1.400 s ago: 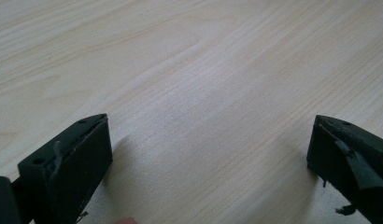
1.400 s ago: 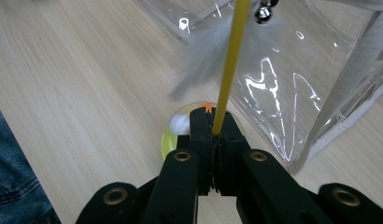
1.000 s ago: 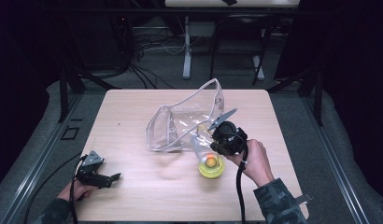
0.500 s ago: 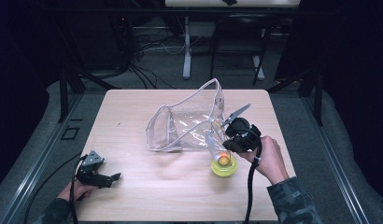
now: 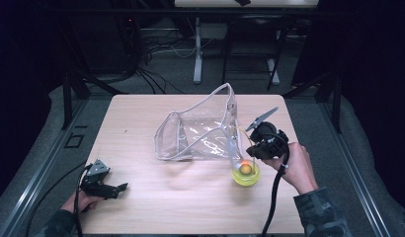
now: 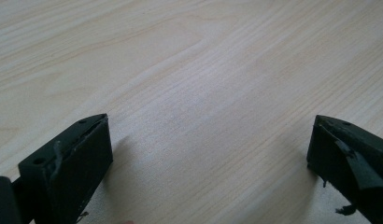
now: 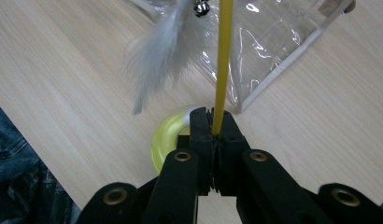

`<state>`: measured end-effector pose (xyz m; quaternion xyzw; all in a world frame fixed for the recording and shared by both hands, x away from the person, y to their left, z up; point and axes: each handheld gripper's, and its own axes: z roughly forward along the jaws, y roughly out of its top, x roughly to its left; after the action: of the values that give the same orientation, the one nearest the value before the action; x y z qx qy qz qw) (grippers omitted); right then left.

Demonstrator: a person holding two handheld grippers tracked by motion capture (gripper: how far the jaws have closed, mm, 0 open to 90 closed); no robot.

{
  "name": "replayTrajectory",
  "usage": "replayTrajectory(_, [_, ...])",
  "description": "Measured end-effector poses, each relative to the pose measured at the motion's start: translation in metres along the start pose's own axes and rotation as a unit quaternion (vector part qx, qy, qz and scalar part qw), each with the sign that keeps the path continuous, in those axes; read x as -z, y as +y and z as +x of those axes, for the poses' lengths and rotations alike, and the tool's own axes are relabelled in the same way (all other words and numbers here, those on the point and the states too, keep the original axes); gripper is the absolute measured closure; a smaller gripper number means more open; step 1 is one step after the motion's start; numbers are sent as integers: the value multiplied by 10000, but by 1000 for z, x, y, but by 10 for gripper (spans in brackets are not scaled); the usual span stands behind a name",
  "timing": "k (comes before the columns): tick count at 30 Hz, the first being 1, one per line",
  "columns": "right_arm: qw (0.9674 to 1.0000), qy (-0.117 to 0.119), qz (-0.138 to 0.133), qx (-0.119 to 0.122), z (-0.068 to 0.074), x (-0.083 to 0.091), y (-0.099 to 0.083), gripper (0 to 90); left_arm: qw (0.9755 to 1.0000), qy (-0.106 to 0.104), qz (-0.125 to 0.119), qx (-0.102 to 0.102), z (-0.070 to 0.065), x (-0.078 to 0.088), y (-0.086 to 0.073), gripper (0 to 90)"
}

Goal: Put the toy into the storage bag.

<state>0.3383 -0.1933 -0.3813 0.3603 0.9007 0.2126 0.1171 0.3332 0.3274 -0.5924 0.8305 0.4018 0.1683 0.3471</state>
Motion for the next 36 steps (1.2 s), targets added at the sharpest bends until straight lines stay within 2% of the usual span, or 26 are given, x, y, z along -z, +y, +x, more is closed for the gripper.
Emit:
replayTrajectory(12, [9991,-107,248,-324,-30,0,-8,880,10000,1,4,9,0,0,0,1])
replayTrajectory(19, [9974,-215,392,-560,-51,2,-5,880,10000,23,-8,9,0,0,0,0])
replayTrajectory(36, [9947,-340,586,-777,-77,-3,3,879,10000,14,-8,6,0,0,0,0])
